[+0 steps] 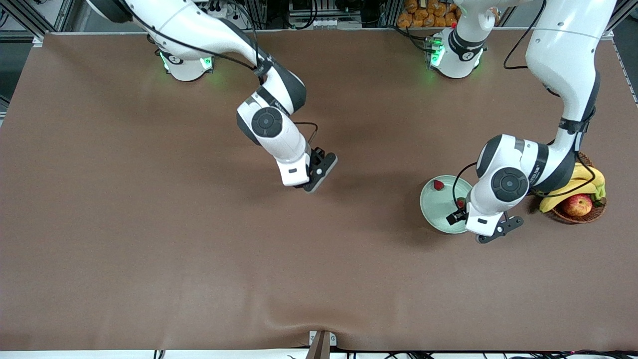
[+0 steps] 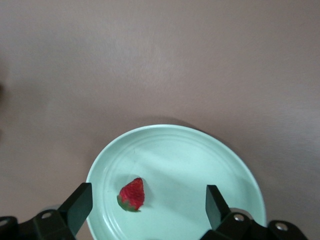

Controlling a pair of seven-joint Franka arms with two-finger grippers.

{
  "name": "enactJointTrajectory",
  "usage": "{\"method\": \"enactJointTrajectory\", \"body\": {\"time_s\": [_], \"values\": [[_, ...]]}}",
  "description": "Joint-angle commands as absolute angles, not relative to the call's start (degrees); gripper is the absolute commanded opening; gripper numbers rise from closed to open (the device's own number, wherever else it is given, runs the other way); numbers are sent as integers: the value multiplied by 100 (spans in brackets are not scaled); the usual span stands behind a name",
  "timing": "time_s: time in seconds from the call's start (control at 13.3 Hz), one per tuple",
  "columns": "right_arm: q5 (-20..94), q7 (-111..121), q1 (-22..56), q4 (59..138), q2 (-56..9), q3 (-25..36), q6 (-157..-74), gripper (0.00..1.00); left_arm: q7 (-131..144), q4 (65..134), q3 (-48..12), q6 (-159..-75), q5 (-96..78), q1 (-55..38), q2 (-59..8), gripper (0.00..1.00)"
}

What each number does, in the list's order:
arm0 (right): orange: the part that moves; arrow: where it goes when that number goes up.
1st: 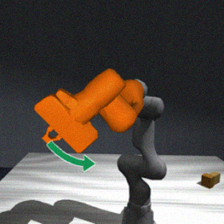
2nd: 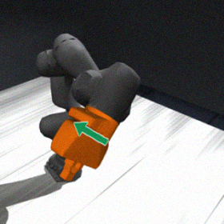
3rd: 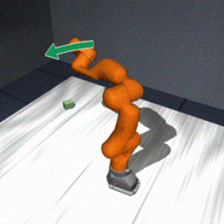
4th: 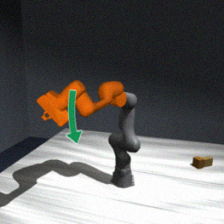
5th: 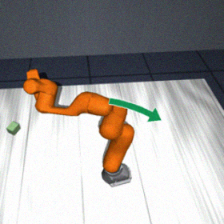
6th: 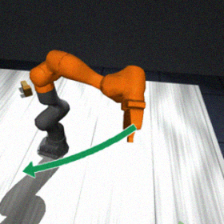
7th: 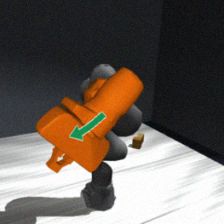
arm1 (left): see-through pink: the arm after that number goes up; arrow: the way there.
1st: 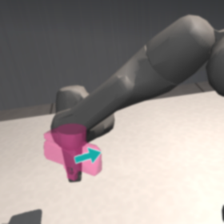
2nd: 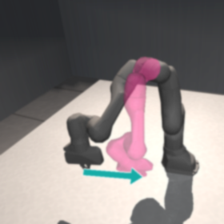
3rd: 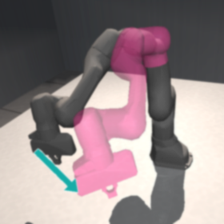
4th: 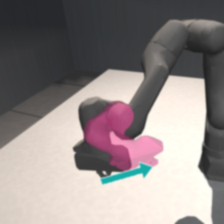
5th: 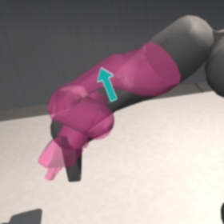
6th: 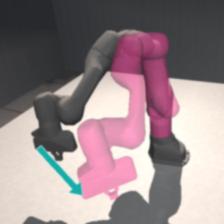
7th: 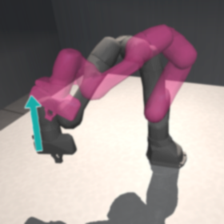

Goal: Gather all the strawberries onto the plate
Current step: 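Release the last strawberry at mid-table with the right gripper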

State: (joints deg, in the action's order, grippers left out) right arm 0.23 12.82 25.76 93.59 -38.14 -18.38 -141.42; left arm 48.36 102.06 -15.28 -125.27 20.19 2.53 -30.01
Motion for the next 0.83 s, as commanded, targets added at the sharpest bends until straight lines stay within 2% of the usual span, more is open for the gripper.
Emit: {"method": "enactJointTrajectory", "body": {"time_s": [0.0,0.15,0.3,0.38,0.45,0.75], "values": [[-132,1380,2820,8912,-4288,-1776,-14509,0,4764,9968,-1740,-12078,2048,281,-2892,100],[-141,1432,2839,8860,-4429,-1767,-14703,4,4764,9766,-1915,-11849,2039,281,-2892,100],[-176,1651,2839,8868,-4482,-1758,-14783,14,4781,9607,-2117,-11760,2030,273,-2900,100],[-184,1670,2839,8868,-4491,-1758,-14835,44,4799,9580,-2196,-11760,2030,264,-2900,100],[-185,1670,2830,8868,-4491,-1758,-14845,99,4825,9571,-2302,-11760,1969,255,-2900,100],[-167,1652,2594,8938,-4255,-1749,-14644,100,4991,9387,-2347,-11760,1539,1,-2988,100]]}}
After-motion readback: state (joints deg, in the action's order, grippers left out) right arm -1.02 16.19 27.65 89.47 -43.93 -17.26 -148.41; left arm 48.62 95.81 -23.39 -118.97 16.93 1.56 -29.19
